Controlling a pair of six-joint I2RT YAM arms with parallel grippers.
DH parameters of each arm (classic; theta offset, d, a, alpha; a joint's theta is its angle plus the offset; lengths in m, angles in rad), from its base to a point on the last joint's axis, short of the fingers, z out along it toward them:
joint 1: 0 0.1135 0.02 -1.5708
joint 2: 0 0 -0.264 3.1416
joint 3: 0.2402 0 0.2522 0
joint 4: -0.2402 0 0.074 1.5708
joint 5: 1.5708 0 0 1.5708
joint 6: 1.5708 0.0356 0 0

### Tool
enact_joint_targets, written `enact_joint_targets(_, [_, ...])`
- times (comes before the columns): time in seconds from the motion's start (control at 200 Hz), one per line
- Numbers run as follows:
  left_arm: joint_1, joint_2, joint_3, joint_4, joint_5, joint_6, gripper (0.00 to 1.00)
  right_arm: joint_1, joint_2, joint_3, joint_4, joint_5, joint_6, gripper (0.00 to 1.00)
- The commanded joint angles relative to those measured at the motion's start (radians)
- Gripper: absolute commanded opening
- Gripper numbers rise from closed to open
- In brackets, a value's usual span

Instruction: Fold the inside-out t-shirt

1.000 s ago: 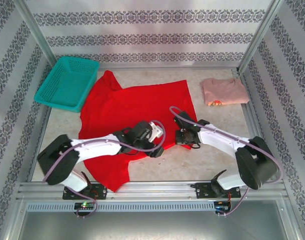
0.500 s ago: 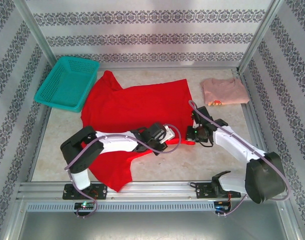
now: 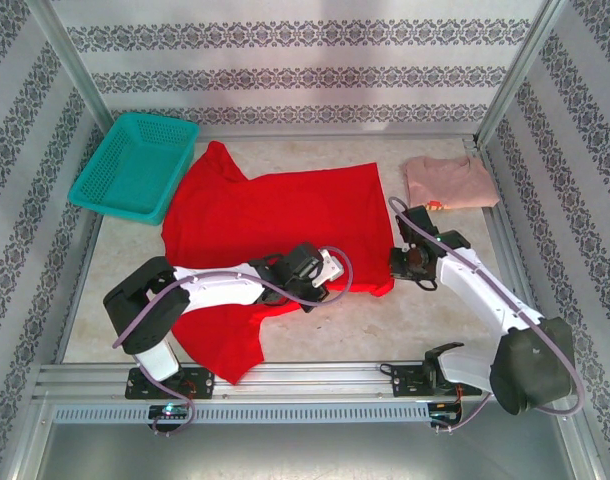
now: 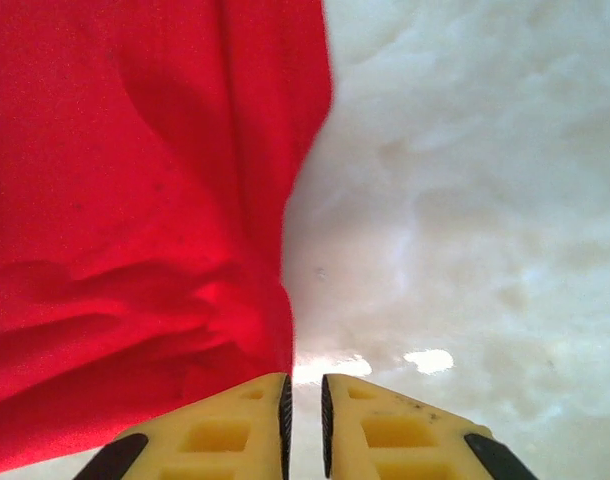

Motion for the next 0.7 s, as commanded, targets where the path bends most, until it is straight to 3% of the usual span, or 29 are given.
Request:
enact_joint_targets(0.0, [0.009,0.009,-0.003,-0.008,0.047,-0.025,0.0,-0.026,-0.05,-0.006,-0.061,0.086,-0.006,0.14])
enact_joint_targets(0.115, [0.008,0.01,0.003,-0.003,0.059,-0.046,0.0,0.01,-0.068,0.013,-0.06,0.038,0.018,0.18])
enact_joint_targets(0.255, [0.008,0.024,0.017,-0.001,0.064,-0.062,0.0,0.134,-0.115,-0.11,0.017,-0.058,0.175,0.42])
enact_joint_targets(0.36, [0.008,0.027,0.014,0.004,0.066,-0.068,0.0,0.15,-0.126,-0.196,0.109,-0.061,0.257,0.57])
enact_joint_targets(0.445, [0.008,0.027,0.015,0.0,0.07,-0.065,0.0,0.138,-0.114,-0.225,0.166,-0.055,0.284,0.59])
enact_joint_targets(0.525, [0.009,0.024,0.014,-0.005,0.064,-0.06,0.0,0.123,-0.095,-0.234,0.189,-0.046,0.28,0.53])
enact_joint_targets(0.625, [0.01,0.02,0.012,-0.008,0.055,-0.058,0.0,0.091,-0.088,-0.237,0.19,-0.045,0.259,0.26])
enact_joint_targets(0.695, [0.01,0.014,0.01,-0.01,0.046,-0.062,0.0,0.05,-0.113,-0.226,0.161,-0.038,0.231,0.12])
